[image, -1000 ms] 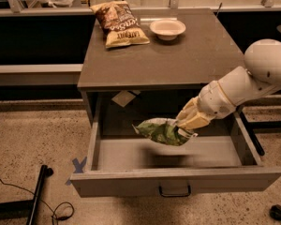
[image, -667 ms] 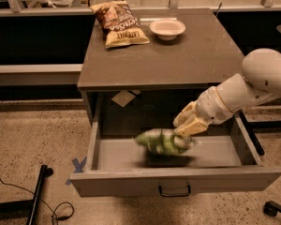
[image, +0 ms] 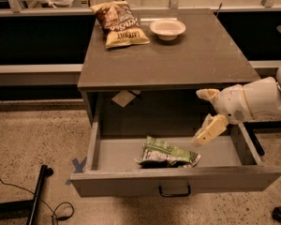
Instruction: Place green jalapeno chip bag into top drawer
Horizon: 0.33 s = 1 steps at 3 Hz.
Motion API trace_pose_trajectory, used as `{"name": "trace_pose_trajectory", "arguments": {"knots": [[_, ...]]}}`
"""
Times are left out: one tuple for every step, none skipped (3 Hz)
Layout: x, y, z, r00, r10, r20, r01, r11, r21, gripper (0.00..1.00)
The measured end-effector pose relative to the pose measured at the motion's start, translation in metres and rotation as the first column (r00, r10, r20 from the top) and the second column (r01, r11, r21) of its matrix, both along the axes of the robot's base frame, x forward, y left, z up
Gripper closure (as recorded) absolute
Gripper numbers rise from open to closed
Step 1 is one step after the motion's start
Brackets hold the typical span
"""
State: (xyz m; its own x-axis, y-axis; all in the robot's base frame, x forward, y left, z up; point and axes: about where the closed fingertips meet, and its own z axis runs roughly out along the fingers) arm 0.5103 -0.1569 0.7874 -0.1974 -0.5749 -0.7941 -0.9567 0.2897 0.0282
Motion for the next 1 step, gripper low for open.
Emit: {"name": "trace_pose_trajectory", "arguments": {"knots": [[0.0, 0.0, 0.0, 1.0, 0.0, 0.0, 0.0, 1.0, 0.0, 0.0]]}}
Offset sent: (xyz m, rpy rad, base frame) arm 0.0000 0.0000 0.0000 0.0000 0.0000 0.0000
